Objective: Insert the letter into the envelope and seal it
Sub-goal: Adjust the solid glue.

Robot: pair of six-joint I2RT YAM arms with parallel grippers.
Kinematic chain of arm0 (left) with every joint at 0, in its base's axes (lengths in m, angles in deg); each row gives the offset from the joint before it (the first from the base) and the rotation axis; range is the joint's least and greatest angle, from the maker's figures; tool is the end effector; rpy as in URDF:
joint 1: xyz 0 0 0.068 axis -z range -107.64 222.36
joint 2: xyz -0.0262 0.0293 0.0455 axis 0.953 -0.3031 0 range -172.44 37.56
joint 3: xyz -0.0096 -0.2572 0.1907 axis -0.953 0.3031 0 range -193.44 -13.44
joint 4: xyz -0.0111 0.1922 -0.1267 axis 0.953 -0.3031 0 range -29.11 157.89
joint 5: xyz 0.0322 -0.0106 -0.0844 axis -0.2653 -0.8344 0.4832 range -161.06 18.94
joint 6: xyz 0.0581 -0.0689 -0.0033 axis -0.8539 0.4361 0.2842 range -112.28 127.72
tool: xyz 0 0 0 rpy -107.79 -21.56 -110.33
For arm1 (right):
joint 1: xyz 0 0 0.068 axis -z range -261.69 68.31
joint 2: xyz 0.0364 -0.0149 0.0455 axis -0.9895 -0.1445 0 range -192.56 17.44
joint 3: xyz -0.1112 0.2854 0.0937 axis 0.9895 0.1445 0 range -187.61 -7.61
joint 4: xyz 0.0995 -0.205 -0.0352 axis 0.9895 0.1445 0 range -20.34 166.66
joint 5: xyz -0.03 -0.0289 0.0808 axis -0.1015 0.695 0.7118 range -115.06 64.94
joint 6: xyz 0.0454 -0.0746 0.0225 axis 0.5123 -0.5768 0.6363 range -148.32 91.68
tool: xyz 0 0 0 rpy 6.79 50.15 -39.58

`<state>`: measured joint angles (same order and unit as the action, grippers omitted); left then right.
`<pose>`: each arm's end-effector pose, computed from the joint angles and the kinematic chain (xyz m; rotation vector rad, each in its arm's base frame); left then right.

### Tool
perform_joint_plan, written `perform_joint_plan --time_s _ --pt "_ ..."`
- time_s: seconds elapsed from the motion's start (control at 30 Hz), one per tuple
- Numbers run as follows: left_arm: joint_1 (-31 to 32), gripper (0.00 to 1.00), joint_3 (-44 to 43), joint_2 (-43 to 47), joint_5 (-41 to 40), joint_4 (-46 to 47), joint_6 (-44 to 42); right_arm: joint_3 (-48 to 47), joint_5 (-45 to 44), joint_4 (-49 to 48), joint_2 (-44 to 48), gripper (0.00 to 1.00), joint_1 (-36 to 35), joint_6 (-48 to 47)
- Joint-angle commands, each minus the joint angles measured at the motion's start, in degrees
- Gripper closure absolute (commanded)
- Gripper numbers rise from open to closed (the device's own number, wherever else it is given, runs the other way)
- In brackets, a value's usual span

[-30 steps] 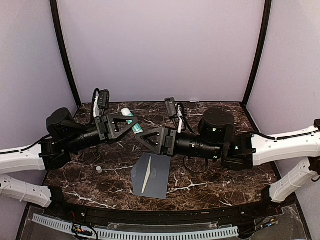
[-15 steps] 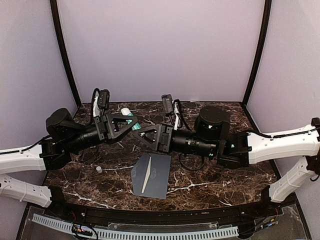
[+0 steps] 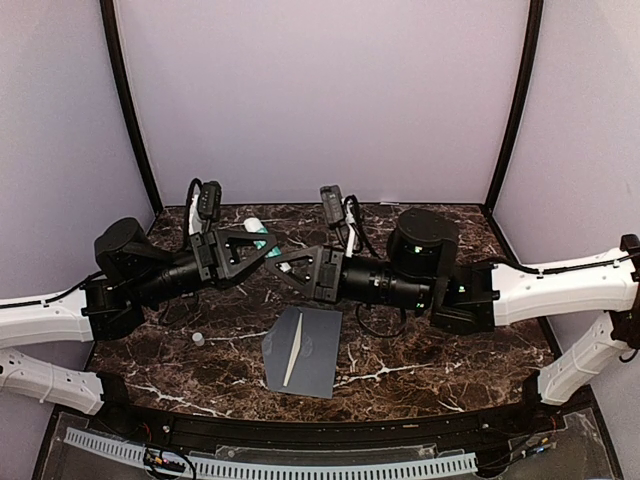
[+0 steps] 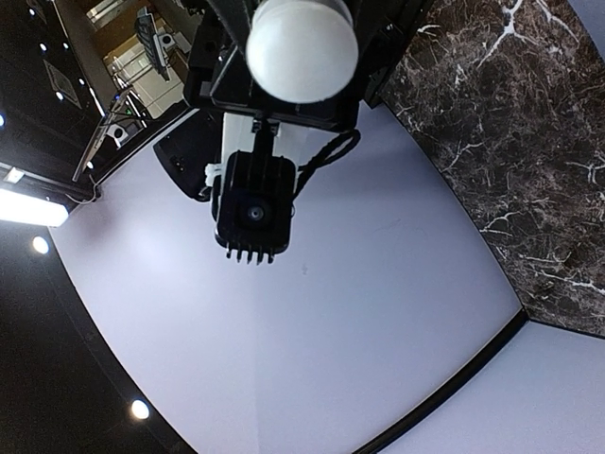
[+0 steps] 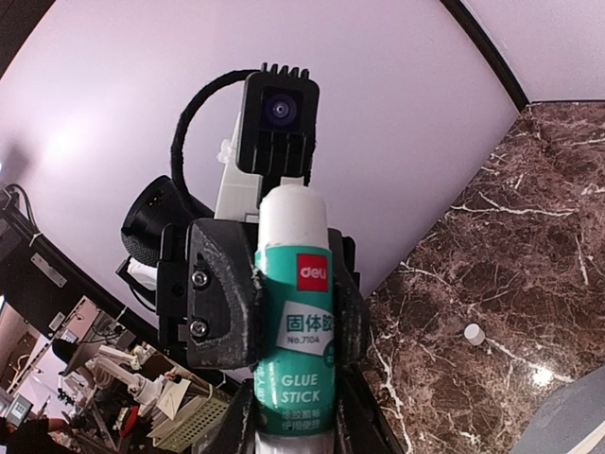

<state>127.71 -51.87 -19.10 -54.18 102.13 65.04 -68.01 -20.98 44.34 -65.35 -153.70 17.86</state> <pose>0.1018 -0.1886 0.4073 0.2753 1.5362 -1.8175 0.1037 0.3380 0.4067 -0.4634 1.7219 1.6419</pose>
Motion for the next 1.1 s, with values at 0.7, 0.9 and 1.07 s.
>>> perform_joint_plan --time_s 0.7,0.9,1.07 --pt "-1.71 0.06 -10.39 0.67 10.73 -27.04 -7.21 1.36 13.57 16.79 10.59 0.88 6.6 -7.78" --pt "-2.39 0.05 -13.52 -2.31 16.41 -28.42 -7.47 1.7 16.17 21.27 13.29 0.88 6.62 -10.51" --pt "-2.86 0.04 -14.9 -4.39 18.76 -29.42 -6.95 2.25 18.34 22.9 15.16 0.88 6.62 -11.38"
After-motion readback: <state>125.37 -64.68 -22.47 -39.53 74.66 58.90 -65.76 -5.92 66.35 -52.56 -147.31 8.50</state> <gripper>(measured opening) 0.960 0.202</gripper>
